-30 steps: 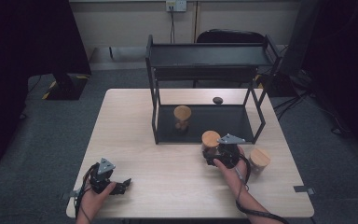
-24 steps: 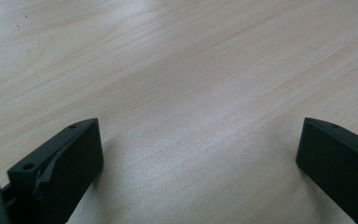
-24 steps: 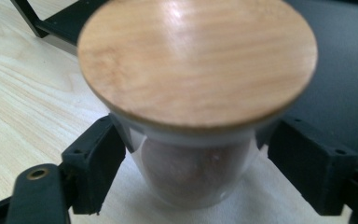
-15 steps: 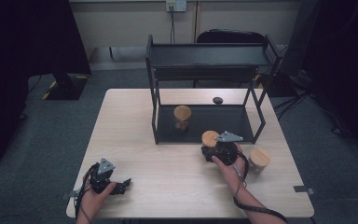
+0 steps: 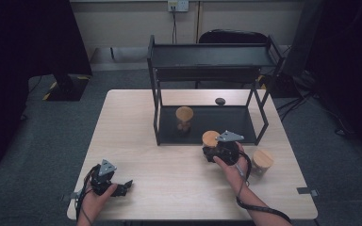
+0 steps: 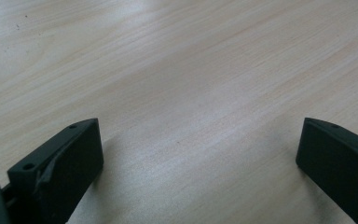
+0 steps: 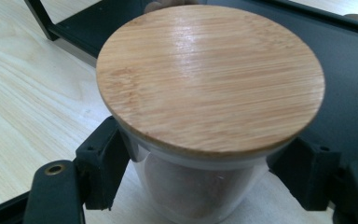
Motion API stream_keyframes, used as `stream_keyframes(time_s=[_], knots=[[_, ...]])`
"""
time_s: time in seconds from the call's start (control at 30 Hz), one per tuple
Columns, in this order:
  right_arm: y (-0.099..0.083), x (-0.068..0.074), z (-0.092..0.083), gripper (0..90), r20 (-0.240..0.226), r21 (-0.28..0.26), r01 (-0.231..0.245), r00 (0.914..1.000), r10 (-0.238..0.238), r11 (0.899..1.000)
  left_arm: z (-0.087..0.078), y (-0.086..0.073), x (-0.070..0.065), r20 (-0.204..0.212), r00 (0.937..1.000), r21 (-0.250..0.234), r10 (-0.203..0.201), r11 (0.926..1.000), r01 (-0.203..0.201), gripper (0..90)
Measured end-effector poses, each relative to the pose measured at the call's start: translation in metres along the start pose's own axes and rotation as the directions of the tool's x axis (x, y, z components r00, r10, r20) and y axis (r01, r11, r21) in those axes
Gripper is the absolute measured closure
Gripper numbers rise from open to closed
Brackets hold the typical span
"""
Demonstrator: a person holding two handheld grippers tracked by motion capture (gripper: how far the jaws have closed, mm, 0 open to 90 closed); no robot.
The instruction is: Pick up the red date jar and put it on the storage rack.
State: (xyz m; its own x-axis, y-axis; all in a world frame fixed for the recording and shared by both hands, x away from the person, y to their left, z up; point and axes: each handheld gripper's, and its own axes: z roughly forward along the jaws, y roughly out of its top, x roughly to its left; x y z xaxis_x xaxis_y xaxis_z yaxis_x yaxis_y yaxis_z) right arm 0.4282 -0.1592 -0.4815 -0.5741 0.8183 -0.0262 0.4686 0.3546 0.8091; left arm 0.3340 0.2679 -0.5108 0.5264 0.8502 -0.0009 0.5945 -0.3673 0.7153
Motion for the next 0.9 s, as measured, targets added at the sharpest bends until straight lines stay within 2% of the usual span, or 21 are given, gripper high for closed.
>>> stream_keyframes(time_s=[0.5, 0.9], knots=[[0.014, -0.005, -0.004, 25.3, -0.021, -0.001, -0.01, 0.9997, 0.01, 1.0, 0.0, 0.0, 0.0, 0.0, 1.0, 0.0, 0.0, 1.0, 0.0, 0.2], [0.028, -0.005, -0.006, 25.3, -0.014, -0.025, 0.005, 0.9999, -0.006, 1.0, 0.0, 0.0, 0.0, 0.0, 1.0, 0.0, 0.0, 1.0, 0.0, 0.2]])
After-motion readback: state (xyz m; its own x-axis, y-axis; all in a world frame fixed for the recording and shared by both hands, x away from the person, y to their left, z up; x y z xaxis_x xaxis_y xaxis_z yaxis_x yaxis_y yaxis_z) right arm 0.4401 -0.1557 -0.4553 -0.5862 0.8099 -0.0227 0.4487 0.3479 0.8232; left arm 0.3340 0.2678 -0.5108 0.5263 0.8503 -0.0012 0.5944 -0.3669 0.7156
